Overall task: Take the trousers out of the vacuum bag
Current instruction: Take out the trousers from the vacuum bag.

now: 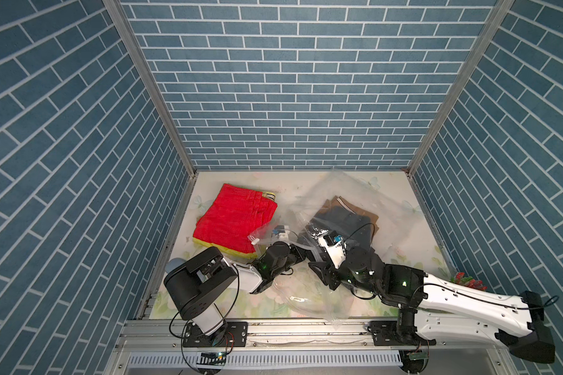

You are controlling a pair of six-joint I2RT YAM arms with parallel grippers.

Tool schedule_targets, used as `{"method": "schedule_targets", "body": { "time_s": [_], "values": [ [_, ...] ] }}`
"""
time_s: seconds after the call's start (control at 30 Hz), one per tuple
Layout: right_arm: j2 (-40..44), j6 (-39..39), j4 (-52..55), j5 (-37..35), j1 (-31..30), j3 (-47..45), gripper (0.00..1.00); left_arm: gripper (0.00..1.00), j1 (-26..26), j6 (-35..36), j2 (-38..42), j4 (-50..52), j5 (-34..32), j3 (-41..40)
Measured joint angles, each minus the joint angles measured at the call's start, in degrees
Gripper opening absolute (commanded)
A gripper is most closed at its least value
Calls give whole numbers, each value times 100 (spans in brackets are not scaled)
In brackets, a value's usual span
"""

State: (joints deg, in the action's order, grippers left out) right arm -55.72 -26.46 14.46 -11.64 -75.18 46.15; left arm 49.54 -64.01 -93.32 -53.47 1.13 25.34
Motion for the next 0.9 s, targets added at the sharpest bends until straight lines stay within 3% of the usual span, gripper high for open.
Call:
{"method": "schedule_targets", "body": {
  "time_s": [0.63, 0.9],
  "values": [
    [-1360, -118, -667, 363, -1812, 162, 48, 0, -433, 498, 66, 935, 549, 476],
    [-2455, -1137, -120, -1342, -1895, 590, 53, 0, -463, 555, 114, 1226, 656, 619]
  ]
}}
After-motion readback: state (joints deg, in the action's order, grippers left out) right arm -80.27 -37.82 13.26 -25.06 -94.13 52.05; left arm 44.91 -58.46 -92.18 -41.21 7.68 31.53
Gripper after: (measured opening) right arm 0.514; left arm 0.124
